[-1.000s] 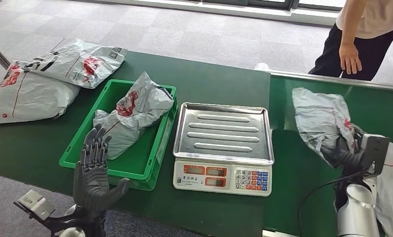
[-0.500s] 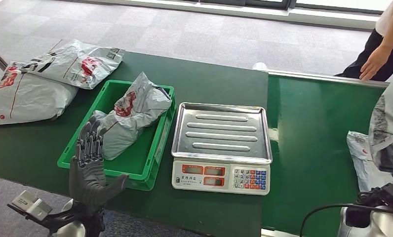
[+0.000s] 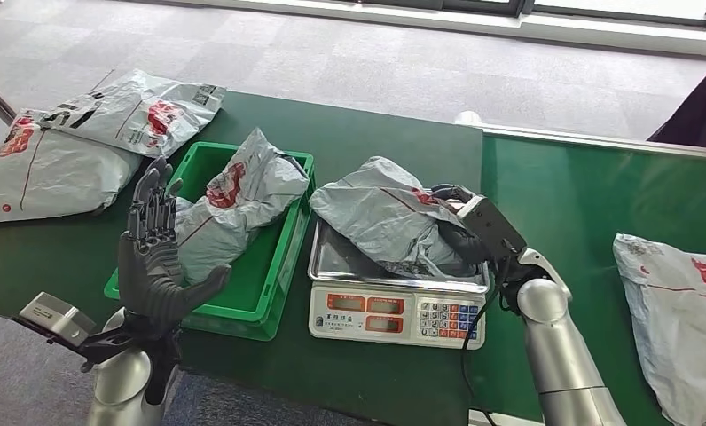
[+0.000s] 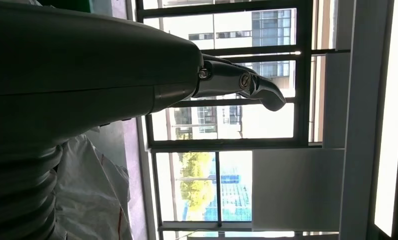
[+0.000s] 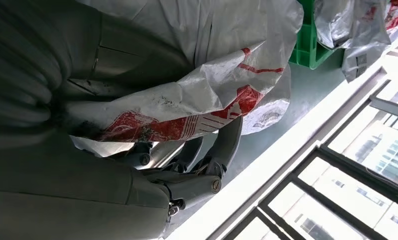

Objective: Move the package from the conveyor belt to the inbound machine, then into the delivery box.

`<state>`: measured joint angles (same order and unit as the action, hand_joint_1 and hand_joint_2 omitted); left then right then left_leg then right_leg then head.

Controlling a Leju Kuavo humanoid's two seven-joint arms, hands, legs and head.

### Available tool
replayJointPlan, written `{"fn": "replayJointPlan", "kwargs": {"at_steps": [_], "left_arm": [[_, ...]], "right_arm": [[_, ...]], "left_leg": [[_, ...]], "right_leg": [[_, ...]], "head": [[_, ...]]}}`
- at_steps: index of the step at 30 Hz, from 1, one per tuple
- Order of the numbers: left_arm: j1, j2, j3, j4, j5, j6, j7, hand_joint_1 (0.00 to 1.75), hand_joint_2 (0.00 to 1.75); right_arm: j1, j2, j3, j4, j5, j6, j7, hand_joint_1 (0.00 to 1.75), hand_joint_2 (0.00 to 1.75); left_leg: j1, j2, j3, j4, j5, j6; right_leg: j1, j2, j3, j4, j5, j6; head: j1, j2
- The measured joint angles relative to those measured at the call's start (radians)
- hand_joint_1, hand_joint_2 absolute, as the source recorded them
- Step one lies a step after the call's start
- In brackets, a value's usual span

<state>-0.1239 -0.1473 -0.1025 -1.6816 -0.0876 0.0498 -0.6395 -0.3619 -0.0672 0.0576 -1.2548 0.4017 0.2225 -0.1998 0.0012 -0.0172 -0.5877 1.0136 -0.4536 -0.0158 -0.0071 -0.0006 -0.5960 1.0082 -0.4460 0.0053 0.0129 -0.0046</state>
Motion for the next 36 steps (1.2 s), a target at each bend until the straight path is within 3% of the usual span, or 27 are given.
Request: {"fn": "replayJointPlan", "kwargs": {"at_steps": [6,15,16,19,20,30,36], "left_arm": [[-0.064,0.021,0.014,0.033,-0.004,0.024,0.033,0.0,1.75],[-0.145,0.043,0.04,0.104,0.002,0.024,0.067,0.0,1.75],[-0.148,0.044,0.04,0.108,0.0,0.022,0.071,0.0,1.75],[-0.166,0.047,0.04,0.129,-0.009,0.014,0.089,0.0,1.75],[-0.175,0.048,0.04,0.139,-0.017,0.012,0.098,0.0,1.75],[-0.238,0.05,0.012,0.234,-0.09,0.003,0.168,0.0,1.75],[-0.279,0.052,-0.013,0.263,-0.141,0.0,0.257,0.0,1.75]], "right_arm": [[-0.122,0.006,0.116,0.169,0.015,0.101,-0.005,1.75,1.75],[-0.216,0.032,0.263,0.341,0.055,0.125,-0.073,1.75,1.75],[-0.217,0.031,0.27,0.348,0.051,0.134,-0.086,1.38,1.75],[-0.217,0.028,0.288,0.36,0.032,0.169,-0.129,0.07,1.75],[-0.216,0.028,0.294,0.362,0.027,0.176,-0.138,0.0,1.75],[-0.194,0.027,0.321,0.364,-0.001,0.192,-0.147,0.0,1.75],[-0.191,0.008,0.324,0.34,-0.015,0.18,-0.117,0.0,1.75]], "left_leg": [[0.0,0.002,-0.002,0.0,0.001,-0.001],[0.002,0.003,-0.003,0.0,0.003,-0.002],[0.002,0.003,-0.003,0.0,0.003,-0.002],[0.002,0.003,-0.003,0.0,0.003,-0.002],[0.002,0.003,-0.003,0.0,0.003,-0.002],[0.002,0.006,-0.003,0.0,0.003,-0.002],[0.002,0.006,-0.003,0.0,0.003,-0.002]], "right_leg": [[0.0,0.003,-0.004,0.0,0.002,-0.002],[0.002,0.003,-0.005,0.001,0.004,-0.003],[0.002,0.003,-0.005,0.001,0.004,-0.003],[0.002,0.003,-0.006,0.001,0.004,-0.003],[0.002,0.003,-0.006,0.001,0.004,-0.003],[0.002,0.005,-0.007,0.001,0.004,-0.004],[0.002,0.005,-0.007,0.001,0.005,-0.004]], "head": [[0.0,0.0],[0.0,0.0],[0.0,0.0],[0.0,0.0],[0.0,0.0],[0.0,0.0],[0.0,0.0]]}}
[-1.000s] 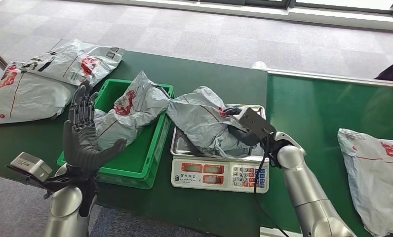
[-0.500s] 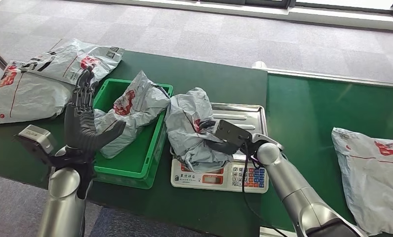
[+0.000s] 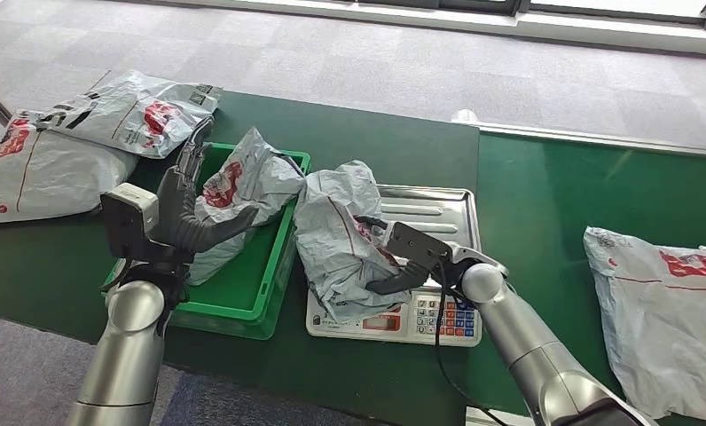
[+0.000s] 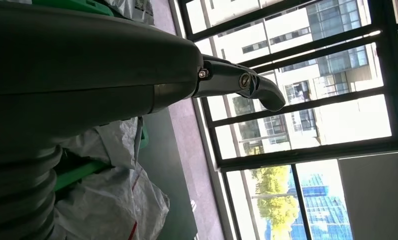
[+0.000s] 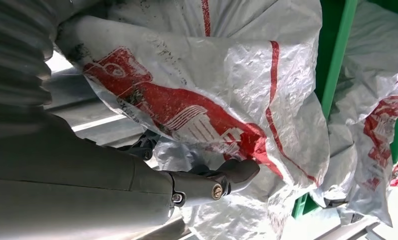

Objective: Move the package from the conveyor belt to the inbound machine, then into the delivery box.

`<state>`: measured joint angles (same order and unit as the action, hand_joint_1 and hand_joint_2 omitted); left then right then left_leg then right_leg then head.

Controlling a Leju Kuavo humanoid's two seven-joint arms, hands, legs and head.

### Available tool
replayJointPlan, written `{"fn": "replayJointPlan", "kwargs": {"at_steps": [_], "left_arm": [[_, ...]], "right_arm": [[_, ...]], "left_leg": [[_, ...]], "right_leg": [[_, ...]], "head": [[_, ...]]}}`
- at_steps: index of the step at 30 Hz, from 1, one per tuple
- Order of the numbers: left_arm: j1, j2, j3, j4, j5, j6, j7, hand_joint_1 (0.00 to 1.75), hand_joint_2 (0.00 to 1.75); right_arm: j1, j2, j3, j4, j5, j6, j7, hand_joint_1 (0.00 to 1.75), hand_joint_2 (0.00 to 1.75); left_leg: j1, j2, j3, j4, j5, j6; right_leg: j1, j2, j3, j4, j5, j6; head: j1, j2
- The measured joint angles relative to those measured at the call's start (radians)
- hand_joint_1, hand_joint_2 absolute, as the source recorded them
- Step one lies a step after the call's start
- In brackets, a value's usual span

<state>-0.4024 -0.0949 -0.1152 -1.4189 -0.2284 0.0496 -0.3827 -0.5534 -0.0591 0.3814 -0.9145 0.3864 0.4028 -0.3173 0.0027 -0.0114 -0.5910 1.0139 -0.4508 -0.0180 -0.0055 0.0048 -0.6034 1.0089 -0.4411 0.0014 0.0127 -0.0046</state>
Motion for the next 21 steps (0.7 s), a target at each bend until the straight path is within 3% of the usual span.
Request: {"fn": "replayJointPlan", "kwargs": {"at_steps": [2,6,12,16,21], "left_arm": [[-0.013,0.0,-0.006,0.008,-0.004,0.0,0.01,0.0,1.75],[-0.041,0.002,-0.025,0.032,-0.046,-0.002,0.063,0.0,1.75],[-0.135,0.001,-0.089,0.152,-0.21,0.015,0.211,0.0,1.75],[-0.19,-0.007,-0.13,0.263,-0.333,0.03,0.302,0.0,1.75],[-0.223,-0.022,-0.16,0.37,-0.412,0.027,0.33,0.0,1.75]], "right_arm": [[0.002,-0.007,0.0,-0.01,-0.005,-0.001,0.005,0.0,1.75],[0.021,-0.022,-0.009,-0.043,-0.014,-0.071,0.06,0.0,0.0],[0.131,-0.049,-0.134,-0.203,-0.001,-0.31,0.184,0.0,0.0],[0.262,-0.043,-0.267,-0.354,-0.022,-0.431,0.15,0.0,0.0],[0.421,0.006,-0.389,-0.519,-0.071,-0.497,0.069,0.0,0.0]], "left_leg": [[0.0,0.001,0.0,0.0,0.0,0.0],[0.0,0.001,0.0,0.001,0.0,0.0],[0.0,-0.001,-0.001,0.001,0.0,0.0],[0.0,-0.001,-0.002,0.001,-0.001,0.001],[0.0,-0.001,-0.003,0.001,-0.001,0.001]], "right_leg": [[0.0,0.0,0.0,0.0,0.0,0.0],[0.0,0.0,-0.001,0.0,0.001,0.0],[0.0,-0.001,-0.001,0.0,0.001,0.0],[0.0,-0.001,-0.001,0.0,0.001,0.0],[0.0,-0.001,-0.003,0.0,0.0,0.0]], "head": [[0.0,0.0],[0.0,0.0],[0.0,0.0],[0.0,0.0],[0.0,0.0]]}}
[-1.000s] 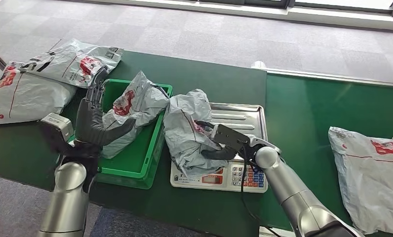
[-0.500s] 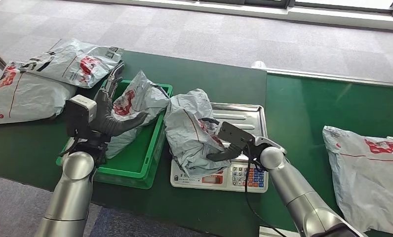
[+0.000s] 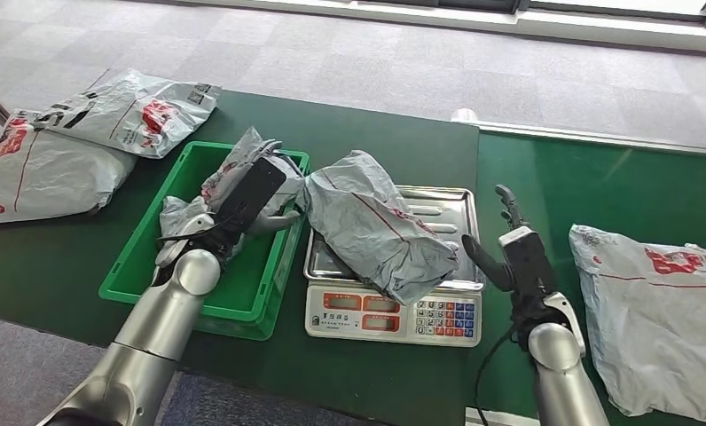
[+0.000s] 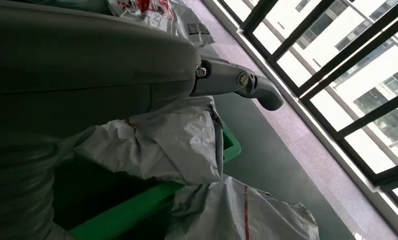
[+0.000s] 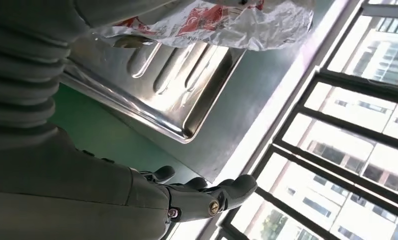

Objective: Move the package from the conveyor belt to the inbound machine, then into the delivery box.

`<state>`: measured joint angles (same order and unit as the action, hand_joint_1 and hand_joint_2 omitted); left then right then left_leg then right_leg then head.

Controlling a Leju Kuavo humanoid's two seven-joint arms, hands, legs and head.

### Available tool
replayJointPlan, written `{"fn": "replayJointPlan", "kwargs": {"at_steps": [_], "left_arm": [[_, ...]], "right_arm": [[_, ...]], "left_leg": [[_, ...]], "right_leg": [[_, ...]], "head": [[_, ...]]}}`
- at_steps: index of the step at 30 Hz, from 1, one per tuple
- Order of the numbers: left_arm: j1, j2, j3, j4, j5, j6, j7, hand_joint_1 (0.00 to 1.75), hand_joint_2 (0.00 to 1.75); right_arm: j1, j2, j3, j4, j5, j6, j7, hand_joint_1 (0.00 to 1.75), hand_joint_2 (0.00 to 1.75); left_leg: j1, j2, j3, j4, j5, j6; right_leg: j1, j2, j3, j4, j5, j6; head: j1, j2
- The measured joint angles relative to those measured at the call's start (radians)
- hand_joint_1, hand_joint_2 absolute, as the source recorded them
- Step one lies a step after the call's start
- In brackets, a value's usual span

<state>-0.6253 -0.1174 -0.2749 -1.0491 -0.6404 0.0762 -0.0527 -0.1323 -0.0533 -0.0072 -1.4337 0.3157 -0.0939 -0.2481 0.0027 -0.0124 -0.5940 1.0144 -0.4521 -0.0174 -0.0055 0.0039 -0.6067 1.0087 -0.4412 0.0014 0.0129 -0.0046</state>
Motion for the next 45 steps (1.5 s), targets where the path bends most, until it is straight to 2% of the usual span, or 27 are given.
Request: {"fn": "replayJointPlan", "kwargs": {"at_steps": [4,8,15,21,25,34,36,39,43,45], "left_arm": [[-0.041,-0.023,-0.013,0.074,-0.04,-0.043,0.018,0.0,1.75],[-0.069,-0.05,-0.022,0.121,-0.056,-0.062,0.027,0.0,1.75],[-0.099,-0.079,-0.035,0.181,-0.053,-0.096,0.006,0.0,1.75],[-0.135,-0.14,-0.048,0.251,-0.021,-0.103,-0.036,0.0,1.75],[-0.144,-0.167,-0.051,0.275,-0.018,-0.098,-0.037,0.0,1.75],[-0.149,-0.195,-0.057,0.305,-0.006,-0.09,-0.048,0.0,1.75],[-0.149,-0.213,-0.082,0.312,0.029,-0.074,-0.039,0.0,1.75],[-0.154,-0.237,-0.184,0.329,0.168,-0.029,0.027,0.0,1.75],[-0.181,-0.249,-0.402,0.386,0.436,0.033,0.112,1.75,1.75],[-0.192,-0.251,-0.513,0.427,0.509,0.029,0.177,1.75,1.75]], "right_arm": [[0.068,0.033,-0.057,-0.065,-0.064,-0.01,-0.042,0.0,0.0],[0.096,0.061,-0.085,-0.109,-0.079,-0.02,-0.064,0.0,1.75],[0.129,0.11,-0.101,-0.16,-0.082,-0.032,-0.088,0.0,1.75],[0.136,0.154,-0.119,-0.206,-0.128,-0.071,-0.153,0.0,1.75],[0.137,0.165,-0.124,-0.221,-0.132,-0.073,-0.155,0.0,1.75],[0.137,0.172,-0.127,-0.229,-0.144,-0.076,-0.158,0.0,1.75],[0.135,0.175,-0.127,-0.23,-0.156,-0.082,-0.165,0.0,1.75],[0.126,0.181,-0.127,-0.238,-0.172,-0.097,-0.172,0.0,1.75],[0.104,0.187,-0.127,-0.246,-0.193,-0.119,-0.171,0.0,1.75],[0.094,0.193,-0.127,-0.248,-0.205,-0.116,-0.171,0.0,1.75]], "left_leg": [[0.0,0.0,-0.001,0.0,0.0,0.0],[0.0,0.001,0.0,0.0,0.001,0.0],[0.0,0.002,0.0,0.0,0.001,0.0],[0.0,0.001,-0.001,0.0,0.001,0.0],[0.0,0.002,-0.001,0.0,0.001,0.0],[0.0,0.002,0.0,0.0,0.001,0.0],[0.0,0.001,-0.001,0.0,0.001,0.0],[-0.001,0.001,-0.001,0.0,0.001,0.0],[-0.002,0.001,-0.001,0.0,0.0,0.001],[-0.002,0.001,-0.001,0.0,0.0,0.001]], "right_leg": [[0.0,0.0,0.0,0.0,0.0,0.0],[0.0,0.001,0.0,0.0,0.001,0.0],[0.0,0.001,0.0,0.0,0.001,0.0],[0.0,0.001,0.0,0.0,0.001,0.0],[-0.001,0.001,0.0,0.0,0.001,0.0],[0.0,0.001,0.0,0.0,0.001,0.0],[0.0,0.001,0.0,0.0,0.001,0.0],[-0.001,0.0,0.0,0.0,0.001,0.0],[-0.002,0.001,0.0,0.0,0.001,0.001],[-0.002,0.001,0.0,0.0,0.001,0.001]], "head": [[0.0,0.0],[0.0,0.0],[0.0,0.0],[0.0,0.0],[0.0,0.0],[0.0,0.0],[0.0,0.0],[0.0,0.0],[0.0,0.0],[0.0,0.0]]}}
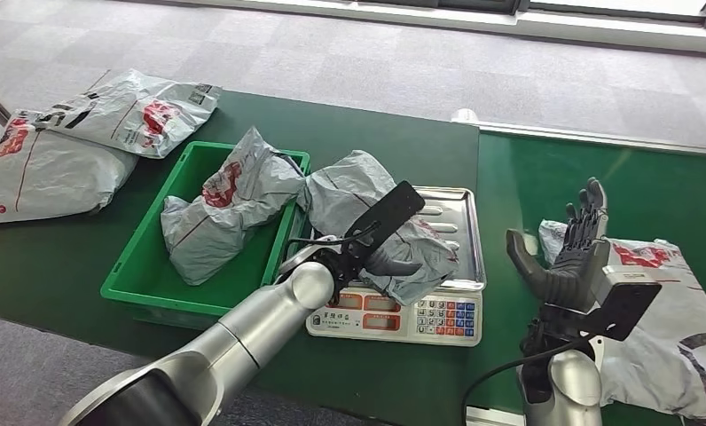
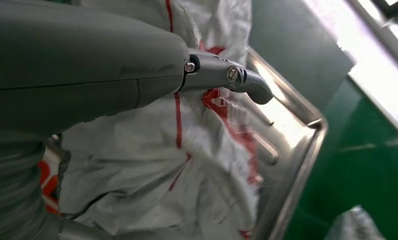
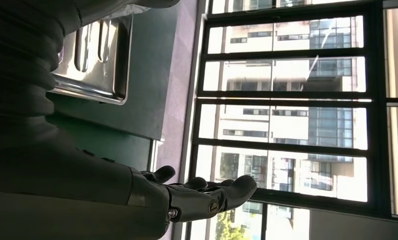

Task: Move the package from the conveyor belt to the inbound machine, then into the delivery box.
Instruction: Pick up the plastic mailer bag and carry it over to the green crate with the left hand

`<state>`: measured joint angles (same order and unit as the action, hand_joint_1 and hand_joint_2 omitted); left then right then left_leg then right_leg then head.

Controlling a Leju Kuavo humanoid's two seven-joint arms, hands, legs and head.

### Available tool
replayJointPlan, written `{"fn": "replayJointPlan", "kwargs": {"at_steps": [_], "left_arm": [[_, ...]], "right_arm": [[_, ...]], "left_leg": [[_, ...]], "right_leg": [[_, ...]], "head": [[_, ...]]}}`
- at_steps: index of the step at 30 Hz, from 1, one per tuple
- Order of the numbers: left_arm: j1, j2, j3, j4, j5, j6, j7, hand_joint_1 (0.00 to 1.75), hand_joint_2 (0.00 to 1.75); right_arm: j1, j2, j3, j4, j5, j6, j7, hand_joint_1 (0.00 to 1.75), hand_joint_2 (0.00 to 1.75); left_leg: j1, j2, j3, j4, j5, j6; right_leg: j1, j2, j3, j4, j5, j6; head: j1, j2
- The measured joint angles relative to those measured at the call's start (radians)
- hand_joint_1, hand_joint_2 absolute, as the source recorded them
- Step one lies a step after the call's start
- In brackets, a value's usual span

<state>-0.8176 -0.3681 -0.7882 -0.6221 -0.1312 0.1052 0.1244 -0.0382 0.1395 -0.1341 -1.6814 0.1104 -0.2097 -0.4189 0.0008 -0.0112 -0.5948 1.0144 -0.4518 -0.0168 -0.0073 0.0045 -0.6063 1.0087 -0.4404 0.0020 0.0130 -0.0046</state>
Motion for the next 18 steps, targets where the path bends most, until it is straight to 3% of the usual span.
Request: {"fn": "replayJointPlan", "kwargs": {"at_steps": [3,7,18], "left_arm": [[-0.013,-0.001,-0.129,0.076,0.027,-0.018,0.073,1.75,1.75],[-0.053,-0.002,-0.223,0.16,0.046,-0.02,0.08,1.75,1.75],[-0.11,-0.004,-0.28,0.288,0.021,0.031,0.076,1.75,1.75]], "right_arm": [[-0.013,0.014,0.006,0.001,-0.011,0.011,-0.001,0.0,1.75],[-0.033,0.025,0.024,0.015,-0.013,0.012,-0.002,0.0,1.75],[-0.075,0.033,0.056,0.062,-0.018,0.01,-0.012,0.0,1.75]], "left_leg": [[0.0,0.001,0.001,0.0,0.0,0.0],[0.002,0.001,0.004,-0.001,0.0,0.0],[0.002,0.004,0.008,-0.002,-0.004,-0.002]], "right_leg": [[0.0,0.0,0.001,0.0,0.0,0.0],[0.002,0.0,0.005,0.0,-0.001,0.0],[0.002,0.003,0.014,0.0,-0.003,-0.002]], "head": [[0.0,0.0],[0.0,0.0],[0.0,0.0]]}}
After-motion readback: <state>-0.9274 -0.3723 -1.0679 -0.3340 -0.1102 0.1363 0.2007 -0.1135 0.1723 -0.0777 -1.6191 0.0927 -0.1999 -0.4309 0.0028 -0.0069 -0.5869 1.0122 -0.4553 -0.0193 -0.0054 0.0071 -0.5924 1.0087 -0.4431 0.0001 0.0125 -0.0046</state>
